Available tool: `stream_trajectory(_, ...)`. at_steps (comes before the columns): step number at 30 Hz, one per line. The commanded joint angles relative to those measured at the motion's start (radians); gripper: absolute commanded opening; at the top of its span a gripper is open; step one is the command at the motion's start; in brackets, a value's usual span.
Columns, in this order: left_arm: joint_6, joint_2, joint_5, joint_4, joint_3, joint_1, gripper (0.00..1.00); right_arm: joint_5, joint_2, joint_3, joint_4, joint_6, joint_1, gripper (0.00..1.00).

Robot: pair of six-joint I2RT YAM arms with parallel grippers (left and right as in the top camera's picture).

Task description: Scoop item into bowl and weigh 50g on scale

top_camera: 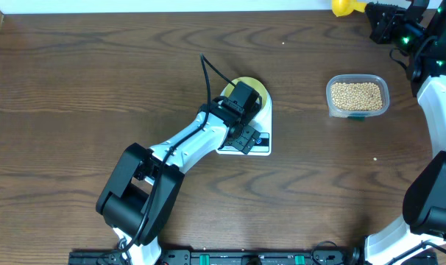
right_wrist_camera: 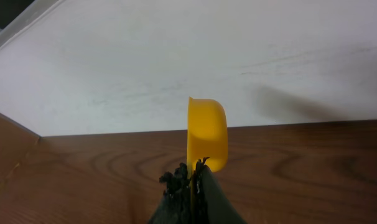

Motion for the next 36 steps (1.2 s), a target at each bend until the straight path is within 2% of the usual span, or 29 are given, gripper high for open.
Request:
stream_trajectory(1,-0.013,0.015,-0.006,0.000,-0.008,0.000,0.86,-0.002,-0.003,0.016,0.005,-0.020,0.005,0.01)
stream_trajectory(9,-0.013,0.015,-0.066,0.002,-0.008,0.000,0.86,-0.002,-0.003,0.016,0.005,-0.020,0.005,0.01)
stream_trajectory(36,-0.013,0.034,-0.066,0.024,-0.008,-0.002,0.86,-0.003,-0.003,0.016,0.002,-0.020,0.005,0.01)
